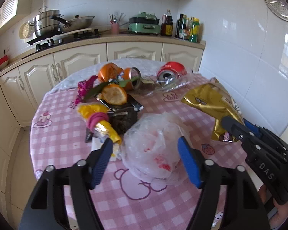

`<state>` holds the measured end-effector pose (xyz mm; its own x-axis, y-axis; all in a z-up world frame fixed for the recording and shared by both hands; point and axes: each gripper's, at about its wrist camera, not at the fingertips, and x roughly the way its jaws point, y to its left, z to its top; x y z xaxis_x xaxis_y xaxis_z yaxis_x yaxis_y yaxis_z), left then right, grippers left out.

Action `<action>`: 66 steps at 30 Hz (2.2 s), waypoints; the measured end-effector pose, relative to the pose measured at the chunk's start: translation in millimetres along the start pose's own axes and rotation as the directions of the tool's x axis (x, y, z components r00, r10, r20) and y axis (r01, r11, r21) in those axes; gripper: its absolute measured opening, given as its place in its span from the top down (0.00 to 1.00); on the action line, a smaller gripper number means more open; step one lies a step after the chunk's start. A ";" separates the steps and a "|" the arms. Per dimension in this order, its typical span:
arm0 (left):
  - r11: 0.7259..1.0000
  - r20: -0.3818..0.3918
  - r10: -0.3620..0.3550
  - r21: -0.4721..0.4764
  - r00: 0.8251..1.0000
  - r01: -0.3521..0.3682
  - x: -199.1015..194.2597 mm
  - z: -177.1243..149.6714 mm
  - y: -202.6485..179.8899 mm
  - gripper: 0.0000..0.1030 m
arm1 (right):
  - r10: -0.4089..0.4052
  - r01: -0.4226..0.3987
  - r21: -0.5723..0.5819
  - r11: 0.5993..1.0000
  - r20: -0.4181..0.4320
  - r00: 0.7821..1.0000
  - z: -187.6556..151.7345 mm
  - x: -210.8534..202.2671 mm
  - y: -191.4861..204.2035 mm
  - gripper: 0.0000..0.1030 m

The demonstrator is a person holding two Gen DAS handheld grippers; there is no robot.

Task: Collect trash
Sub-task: 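Grasp the gold snack bag with the right tool while the left tool grasps the clear plastic bag, then carry both bags over the blue bucket and open both tools to drop them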

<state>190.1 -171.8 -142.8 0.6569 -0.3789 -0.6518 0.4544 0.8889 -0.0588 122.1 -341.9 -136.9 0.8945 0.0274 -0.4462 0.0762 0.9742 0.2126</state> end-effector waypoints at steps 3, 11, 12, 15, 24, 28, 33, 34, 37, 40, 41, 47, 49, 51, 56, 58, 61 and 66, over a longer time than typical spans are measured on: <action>1.000 -0.022 -0.023 0.001 0.999 0.023 8.2 -0.8 -2.1 0.51 | -0.002 0.002 -0.004 1.000 0.004 1.000 -0.9 1.5 1.4 0.76; 0.989 0.053 -0.137 -0.056 0.989 0.140 -13.8 -0.1 3.0 0.75 | -0.021 0.021 0.004 1.000 0.059 0.998 1.2 -14.9 2.2 0.76; 0.985 0.063 -0.157 -0.060 0.986 0.160 -17.0 -0.3 2.1 0.76 | -0.024 0.024 0.002 1.000 0.066 0.998 1.2 -18.0 3.2 0.76; 0.976 0.100 -0.206 -0.046 0.973 0.211 -31.5 -1.9 -3.6 0.77 | -0.040 0.041 -0.004 0.999 0.096 0.995 3.7 -30.2 5.7 0.76; 0.975 0.230 -0.191 -0.070 0.954 0.211 -98.6 -19.3 23.9 0.78 | 0.008 0.002 -0.066 0.998 0.156 0.988 15.5 -63.7 42.7 0.76; 0.984 0.282 -0.106 -0.107 0.954 0.141 -132.3 -30.1 56.9 0.78 | 0.087 -0.069 -0.119 0.991 0.155 0.984 19.4 -63.6 80.8 0.76; 0.981 0.316 0.047 -0.193 0.948 0.016 -159.2 -45.9 105.9 0.78 | 0.212 -0.188 -0.199 0.962 0.109 0.971 18.4 -45.4 146.8 0.76; 0.977 0.315 0.076 -0.213 0.946 -0.007 -162.9 -50.0 116.1 0.78 | 0.236 -0.212 -0.211 0.954 0.093 0.967 16.0 -40.0 159.7 0.76; 0.952 0.287 0.196 -0.286 0.938 -0.111 -170.5 -65.8 157.7 0.78 | 0.309 -0.294 -0.244 0.924 0.025 0.951 6.0 -15.9 204.7 0.76; 0.921 0.237 0.258 -0.352 0.937 -0.165 -171.2 -80.8 196.9 0.78 | 0.361 -0.361 -0.271 0.892 -0.053 0.931 -7.4 11.2 249.1 0.76; 0.904 0.209 0.290 -0.381 0.934 -0.195 -168.4 -89.0 215.6 0.78 | 0.373 -0.378 -0.277 0.883 -0.072 0.925 -14.0 17.5 261.2 0.76; 0.810 0.014 0.375 -0.492 0.927 -0.320 -125.7 -131.5 302.0 0.78 | 0.400 -0.475 -0.318 0.821 -0.273 0.875 -67.0 93.2 343.0 0.76; 0.781 -0.054 0.384 -0.513 0.922 -0.356 -106.4 -146.2 325.8 0.78 | 0.394 -0.496 -0.313 0.810 -0.335 0.856 -85.8 117.8 362.4 0.76; 0.762 -0.105 0.382 -0.526 0.918 -0.377 -89.3 -163.7 348.4 0.78 | 0.376 -0.503 -0.324 0.801 -0.381 0.844 -103.7 138.7 378.6 0.76; 0.729 -0.232 0.367 -0.530 0.901 -0.433 -38.1 -189.2 399.8 0.78 | 0.332 -0.527 -0.309 0.792 -0.506 0.796 -149.4 199.8 408.3 0.76; 0.727 -0.264 0.352 -0.527 0.898 -0.440 -21.4 -195.7 412.1 0.78 | 0.302 -0.516 -0.292 0.805 -0.547 0.781 -165.8 227.3 410.8 0.76; 0.729 -0.302 0.325 -0.524 0.896 -0.441 6.7 -205.5 431.2 0.77 | 0.264 -0.493 -0.271 0.827 -0.587 0.766 -182.9 260.3 411.2 0.76; 0.733 -0.321 0.283 -0.536 0.904 -0.419 47.4 -210.3 456.3 0.70 | 0.212 -0.454 -0.256 0.853 -0.626 0.751 -196.7 299.6 409.6 0.76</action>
<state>302.0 270.0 -359.5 0.5291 -0.0086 -0.8485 -0.2649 0.9483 -0.1748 334.7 109.4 -354.5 0.4121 0.3670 -0.8339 -0.4542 0.8762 0.1612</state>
